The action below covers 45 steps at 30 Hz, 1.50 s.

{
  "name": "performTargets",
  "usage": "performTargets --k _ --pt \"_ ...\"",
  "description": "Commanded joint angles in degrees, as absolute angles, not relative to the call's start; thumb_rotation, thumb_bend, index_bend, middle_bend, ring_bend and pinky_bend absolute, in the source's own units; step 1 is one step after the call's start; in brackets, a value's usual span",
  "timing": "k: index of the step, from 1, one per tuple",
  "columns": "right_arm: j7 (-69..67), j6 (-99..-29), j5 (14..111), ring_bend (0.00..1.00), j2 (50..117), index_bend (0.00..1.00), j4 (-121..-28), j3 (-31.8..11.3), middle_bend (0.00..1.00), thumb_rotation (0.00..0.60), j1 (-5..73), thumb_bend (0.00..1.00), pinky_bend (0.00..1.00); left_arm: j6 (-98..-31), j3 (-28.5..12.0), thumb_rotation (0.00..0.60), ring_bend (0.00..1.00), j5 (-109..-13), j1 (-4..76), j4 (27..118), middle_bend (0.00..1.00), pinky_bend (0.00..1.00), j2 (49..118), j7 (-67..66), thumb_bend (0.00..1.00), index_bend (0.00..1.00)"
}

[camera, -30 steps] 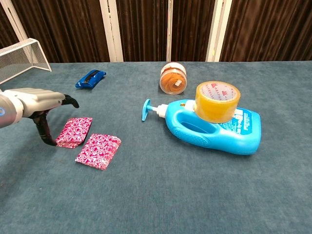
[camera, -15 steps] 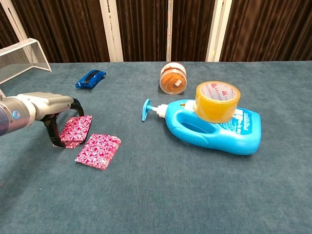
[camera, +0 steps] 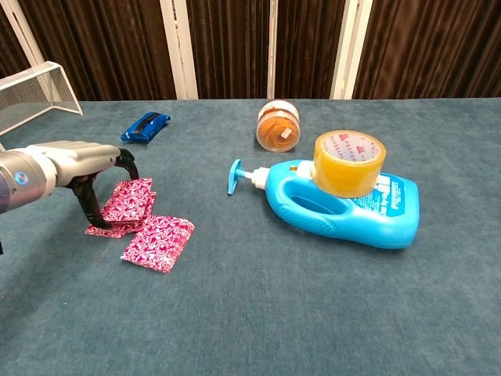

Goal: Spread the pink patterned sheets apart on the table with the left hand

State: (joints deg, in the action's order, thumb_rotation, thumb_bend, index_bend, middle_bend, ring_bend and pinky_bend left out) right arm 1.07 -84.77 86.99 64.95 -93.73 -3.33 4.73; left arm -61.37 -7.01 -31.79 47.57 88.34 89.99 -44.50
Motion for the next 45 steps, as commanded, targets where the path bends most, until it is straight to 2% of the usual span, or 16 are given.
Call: performTargets --k 1,9,15,23,26,31,33,40,45 --pt "1.09 -84.79 87.03 0.0 64.97 0.0 -93.67 -3.33 0.0 0.6 4.73 0.36 0.09 -61.48 -6.95 0.6 0.0 -32.88 46.93 89.86 0.0 0.0 88.52 -43.37 0.4 0.54" --pt "1.02 -84.73 86.91 0.0 64.95 0.0 -93.77 -3.34 0.0 0.6 4.72 0.36 0.09 -63.59 -4.46 0.6 0.0 -37.68 43.95 96.76 0.0 0.0 81.5 -41.2 0.4 0.54" --pt "1.35 -84.82 87.0 0.0 65.09 0.0 -93.91 -3.29 0.0 0.6 4.67 0.36 0.09 -63.59 0.17 0.6 0.0 -41.74 40.32 100.11 0.0 0.0 76.2 -38.9 0.4 0.52" --pt "1.75 -84.87 86.91 0.0 65.13 0.0 -94.15 -3.31 0.0 0.6 4.63 0.36 0.09 -61.71 4.98 0.6 0.0 -45.98 37.36 99.87 0.0 0.0 75.71 -37.22 0.4 0.49" --pt "1.74 -84.83 86.77 0.0 65.14 0.0 -94.06 -3.39 0.0 0.6 4.65 0.36 0.09 -61.81 6.34 0.6 0.0 -47.43 36.46 99.86 0.0 0.0 75.76 -37.17 0.36 0.4" --pt "1.74 -84.84 86.89 0.0 65.13 0.0 -94.05 -3.4 0.0 0.6 4.7 0.36 0.09 -62.23 7.3 0.6 0.0 -49.18 34.92 99.95 0.0 0.0 75.08 -35.86 0.16 0.08" --pt "1.86 -84.86 87.0 0.0 65.18 0.0 -94.04 -3.34 0.0 0.6 4.7 0.36 0.09 -62.43 7.16 0.6 0.0 -49.57 34.56 100.07 0.0 0.0 74.7 -35.34 0.12 0.02" --pt "2.16 -84.85 86.97 0.0 65.26 0.0 -93.86 -3.33 0.0 0.6 4.69 0.36 0.09 -63.5 6.77 0.6 0.0 -50.93 33.6 102.38 0.0 0.0 72.27 -34.46 0.09 0.0" --pt "2.29 -84.9 87.13 0.0 65.15 0.0 -93.73 -3.25 0.0 0.6 4.67 0.36 0.09 -67.16 6.5 0.6 0.0 -54.41 31.17 106.26 0.0 0.0 68.87 -31.08 0.09 0.0"
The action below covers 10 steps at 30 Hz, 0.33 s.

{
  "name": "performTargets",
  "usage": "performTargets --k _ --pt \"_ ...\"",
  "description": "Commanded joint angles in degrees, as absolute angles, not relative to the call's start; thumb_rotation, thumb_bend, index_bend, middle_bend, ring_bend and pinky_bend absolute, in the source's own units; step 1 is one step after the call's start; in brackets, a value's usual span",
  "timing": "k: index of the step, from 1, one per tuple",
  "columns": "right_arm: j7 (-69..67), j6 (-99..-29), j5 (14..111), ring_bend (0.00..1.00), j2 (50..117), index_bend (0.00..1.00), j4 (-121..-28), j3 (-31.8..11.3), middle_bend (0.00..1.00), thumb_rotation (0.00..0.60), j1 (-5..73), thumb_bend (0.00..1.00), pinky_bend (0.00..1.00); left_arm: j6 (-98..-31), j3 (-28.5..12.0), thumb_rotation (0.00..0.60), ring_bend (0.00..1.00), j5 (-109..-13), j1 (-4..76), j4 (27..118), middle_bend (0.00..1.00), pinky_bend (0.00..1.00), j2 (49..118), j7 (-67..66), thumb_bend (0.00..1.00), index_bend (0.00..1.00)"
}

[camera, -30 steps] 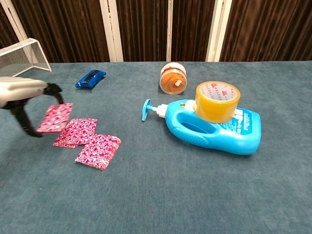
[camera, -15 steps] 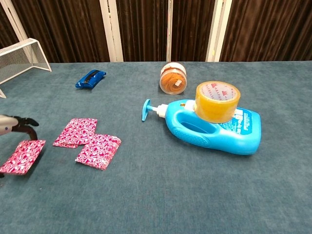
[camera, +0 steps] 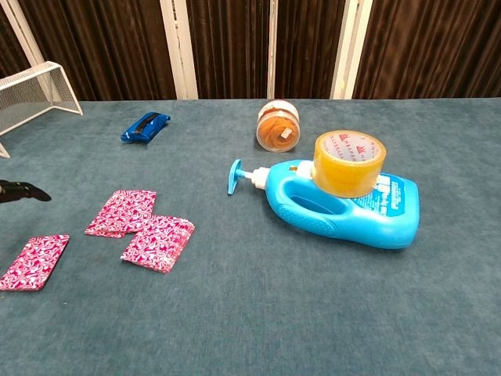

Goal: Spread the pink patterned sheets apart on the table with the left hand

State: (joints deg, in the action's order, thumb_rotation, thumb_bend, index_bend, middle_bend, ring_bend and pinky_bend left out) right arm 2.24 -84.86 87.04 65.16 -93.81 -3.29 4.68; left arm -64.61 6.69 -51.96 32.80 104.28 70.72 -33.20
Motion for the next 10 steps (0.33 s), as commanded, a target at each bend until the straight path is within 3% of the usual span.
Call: performTargets --k 1,4,10 --pt "2.35 -84.93 87.18 0.0 65.16 0.0 -93.63 -3.27 0.0 0.6 4.68 0.36 0.09 -69.4 6.59 0.6 0.0 -56.78 29.93 107.09 0.0 0.0 67.91 -29.74 0.09 0.0" --pt "2.84 -85.01 87.27 0.0 65.22 0.0 -93.33 -3.26 0.0 0.6 4.69 0.36 0.09 -77.9 7.63 0.6 0.0 -65.39 25.32 107.43 0.0 0.0 66.06 -25.76 0.09 0.0" --pt "5.33 -86.35 88.28 0.0 65.87 0.0 -91.99 -3.48 0.0 0.6 4.65 0.36 0.09 -93.9 10.62 0.6 0.0 -78.95 15.57 99.01 0.0 0.0 65.0 -19.98 0.09 0.0"
